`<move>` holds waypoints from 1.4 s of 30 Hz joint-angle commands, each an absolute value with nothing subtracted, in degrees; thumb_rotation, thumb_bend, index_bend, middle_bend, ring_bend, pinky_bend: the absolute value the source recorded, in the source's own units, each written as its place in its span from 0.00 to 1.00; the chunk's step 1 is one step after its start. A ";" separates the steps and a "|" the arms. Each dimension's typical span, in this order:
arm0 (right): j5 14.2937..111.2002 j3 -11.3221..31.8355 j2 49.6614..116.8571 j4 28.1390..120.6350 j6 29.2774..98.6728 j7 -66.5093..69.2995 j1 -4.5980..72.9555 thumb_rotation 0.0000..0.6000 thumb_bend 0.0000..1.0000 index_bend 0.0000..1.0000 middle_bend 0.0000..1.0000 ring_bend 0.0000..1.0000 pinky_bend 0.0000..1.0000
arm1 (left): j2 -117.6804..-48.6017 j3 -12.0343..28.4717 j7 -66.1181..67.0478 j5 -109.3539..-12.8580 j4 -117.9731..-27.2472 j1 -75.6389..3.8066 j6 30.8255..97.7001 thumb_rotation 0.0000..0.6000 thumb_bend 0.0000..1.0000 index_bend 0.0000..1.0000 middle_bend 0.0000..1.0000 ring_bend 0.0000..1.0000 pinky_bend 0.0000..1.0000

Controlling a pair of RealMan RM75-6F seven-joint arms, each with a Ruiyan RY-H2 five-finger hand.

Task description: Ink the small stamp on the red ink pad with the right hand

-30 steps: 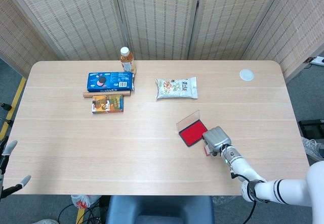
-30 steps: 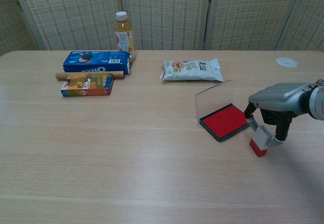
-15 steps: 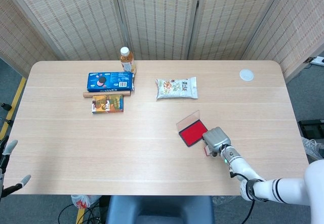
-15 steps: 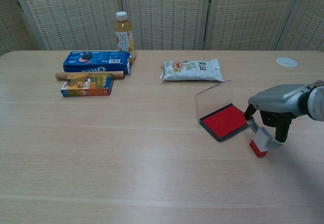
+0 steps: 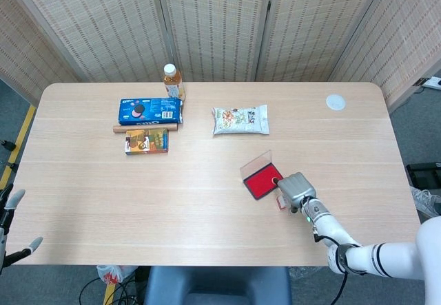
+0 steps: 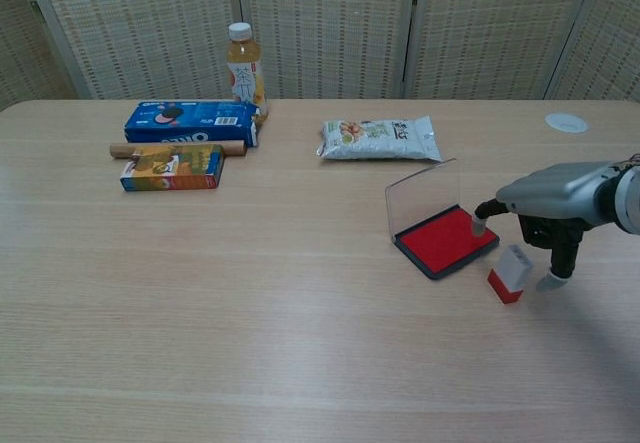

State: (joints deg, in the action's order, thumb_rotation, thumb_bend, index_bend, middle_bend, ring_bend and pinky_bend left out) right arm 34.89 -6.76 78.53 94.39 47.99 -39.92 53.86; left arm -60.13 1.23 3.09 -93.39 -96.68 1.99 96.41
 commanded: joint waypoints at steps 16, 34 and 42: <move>57.06 -9.34 65.53 106.09 68.41 -32.29 40.52 1.00 0.12 0.10 0.52 0.48 0.53 | -60.15 1.59 3.10 -92.63 -96.66 1.97 96.23 1.00 0.10 0.06 0.01 0.00 0.27; 77.87 -10.07 74.06 83.90 93.13 -21.44 17.93 1.00 0.09 0.00 0.07 0.01 0.04 | -60.96 2.12 5.51 -90.80 -97.14 1.00 94.04 1.00 0.10 0.06 0.01 0.00 0.27; 81.45 -8.77 73.07 85.93 92.66 -20.04 15.50 1.00 0.09 0.00 0.07 0.01 0.03 | -61.44 2.15 6.61 -90.55 -96.92 0.43 93.05 1.00 0.10 0.06 0.01 0.00 0.27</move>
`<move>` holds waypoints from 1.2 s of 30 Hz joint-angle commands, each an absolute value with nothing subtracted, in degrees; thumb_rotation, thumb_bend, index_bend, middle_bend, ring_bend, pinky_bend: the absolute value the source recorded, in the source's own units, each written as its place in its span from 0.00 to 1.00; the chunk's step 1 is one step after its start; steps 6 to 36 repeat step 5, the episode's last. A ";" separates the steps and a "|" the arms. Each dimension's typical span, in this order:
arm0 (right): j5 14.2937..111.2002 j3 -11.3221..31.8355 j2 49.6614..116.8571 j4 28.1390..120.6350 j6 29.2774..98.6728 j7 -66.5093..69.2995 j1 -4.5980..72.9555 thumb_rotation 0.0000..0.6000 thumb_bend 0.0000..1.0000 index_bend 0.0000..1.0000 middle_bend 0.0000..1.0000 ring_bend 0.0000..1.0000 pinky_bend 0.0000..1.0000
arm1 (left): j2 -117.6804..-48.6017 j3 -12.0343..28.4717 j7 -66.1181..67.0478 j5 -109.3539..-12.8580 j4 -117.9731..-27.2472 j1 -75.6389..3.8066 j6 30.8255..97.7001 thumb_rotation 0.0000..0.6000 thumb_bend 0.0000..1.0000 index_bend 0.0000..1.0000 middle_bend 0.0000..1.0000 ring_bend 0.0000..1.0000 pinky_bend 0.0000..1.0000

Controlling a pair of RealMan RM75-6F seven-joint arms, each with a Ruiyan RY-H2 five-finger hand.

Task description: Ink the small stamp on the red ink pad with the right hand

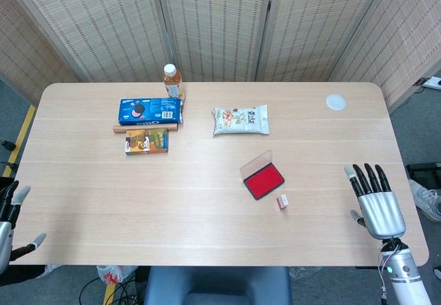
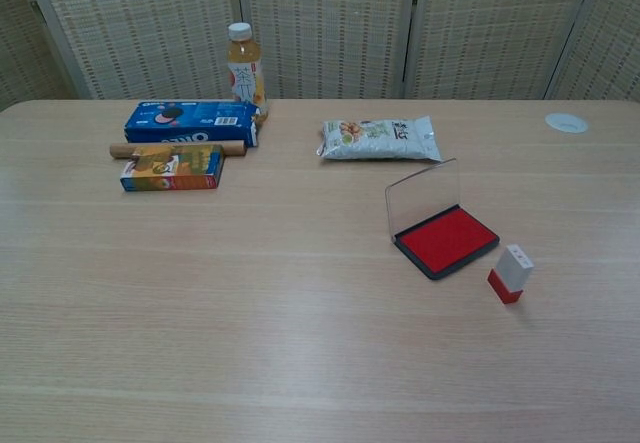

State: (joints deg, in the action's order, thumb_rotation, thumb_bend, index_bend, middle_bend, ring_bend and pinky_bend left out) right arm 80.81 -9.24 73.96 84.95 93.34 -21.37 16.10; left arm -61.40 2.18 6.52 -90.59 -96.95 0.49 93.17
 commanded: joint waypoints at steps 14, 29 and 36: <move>81.72 -7.67 71.84 86.81 90.79 -19.22 14.77 1.00 0.09 0.00 0.07 0.01 0.03 | -61.75 2.10 7.20 -90.39 -96.82 0.06 92.35 1.00 0.10 0.06 0.01 0.00 0.27; 81.72 -7.67 71.84 86.81 90.79 -19.22 14.77 1.00 0.09 0.00 0.07 0.01 0.03 | -61.75 2.10 7.20 -90.39 -96.82 0.06 92.35 1.00 0.10 0.06 0.01 0.00 0.27; 81.72 -7.67 71.84 86.81 90.79 -19.22 14.77 1.00 0.09 0.00 0.07 0.01 0.03 | -61.75 2.10 7.20 -90.39 -96.82 0.06 92.35 1.00 0.10 0.06 0.01 0.00 0.27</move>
